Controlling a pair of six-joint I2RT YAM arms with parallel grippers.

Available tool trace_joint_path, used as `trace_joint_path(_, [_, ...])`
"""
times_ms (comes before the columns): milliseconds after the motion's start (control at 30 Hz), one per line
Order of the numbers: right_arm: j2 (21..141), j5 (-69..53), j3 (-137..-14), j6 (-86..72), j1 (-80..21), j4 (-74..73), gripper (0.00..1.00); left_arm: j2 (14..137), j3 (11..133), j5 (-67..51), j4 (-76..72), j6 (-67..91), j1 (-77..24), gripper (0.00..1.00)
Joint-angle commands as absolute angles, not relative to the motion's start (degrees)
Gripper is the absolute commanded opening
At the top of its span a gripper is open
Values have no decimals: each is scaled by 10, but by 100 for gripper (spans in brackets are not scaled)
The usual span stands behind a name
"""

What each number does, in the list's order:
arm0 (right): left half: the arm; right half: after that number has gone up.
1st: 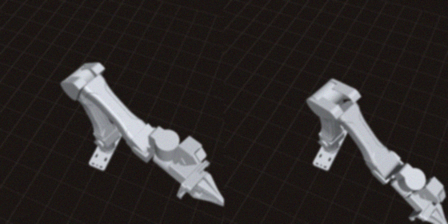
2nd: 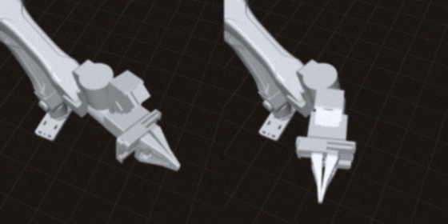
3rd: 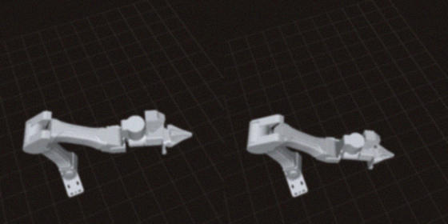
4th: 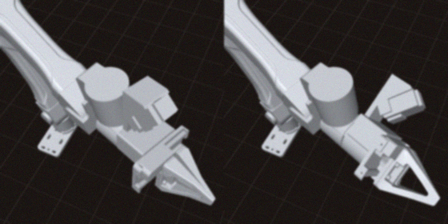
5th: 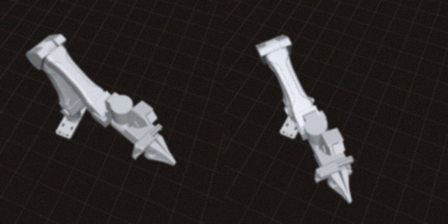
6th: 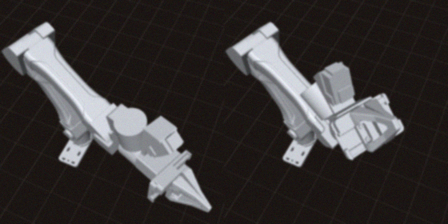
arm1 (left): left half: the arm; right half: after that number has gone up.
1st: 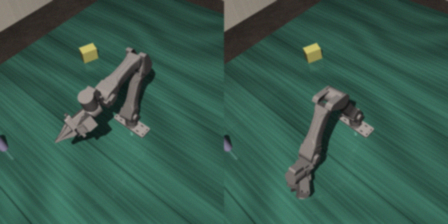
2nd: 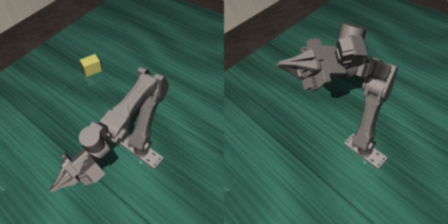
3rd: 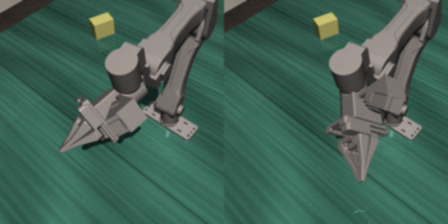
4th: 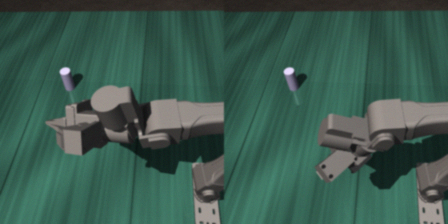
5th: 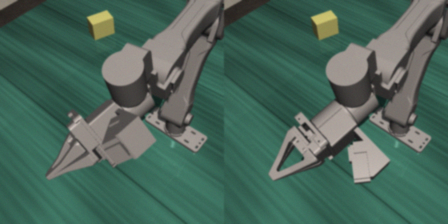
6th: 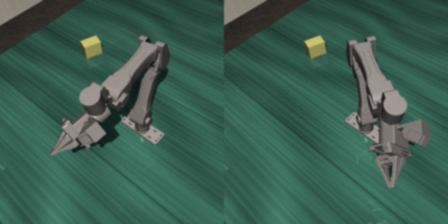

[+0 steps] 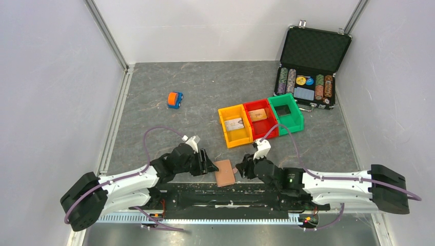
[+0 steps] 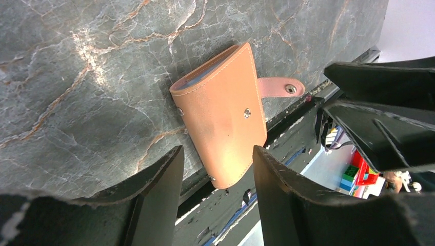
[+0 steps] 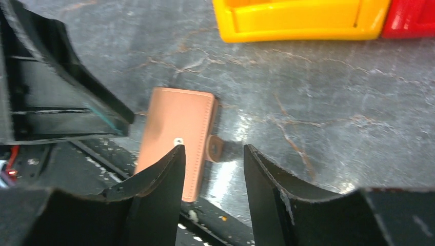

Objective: Take the credit cards out of the card holder
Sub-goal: Open the card holder at the center of the board.

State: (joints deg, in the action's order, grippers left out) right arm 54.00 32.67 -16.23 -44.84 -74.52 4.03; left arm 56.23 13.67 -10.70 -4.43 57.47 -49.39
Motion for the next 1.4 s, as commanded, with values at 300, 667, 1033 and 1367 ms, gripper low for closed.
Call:
trace_joint_path(300, [623, 180, -216, -444, -747, 166, 39, 589, 147, -119, -88, 565, -496, 57])
trace_joint_path(667, [685, 205, -192, -457, -727, 174, 45, 597, 146, -117, -93, 564, -497, 55])
trace_joint_path(1033, [686, 126, -119, -481, -693, 274, 44, 638, 159, -124, -114, 563, -497, 48])
trace_joint_path(1367, [705, 70, -98, -488, -667, 352, 38, 664, 163, -132, -136, 567, -499, 41])
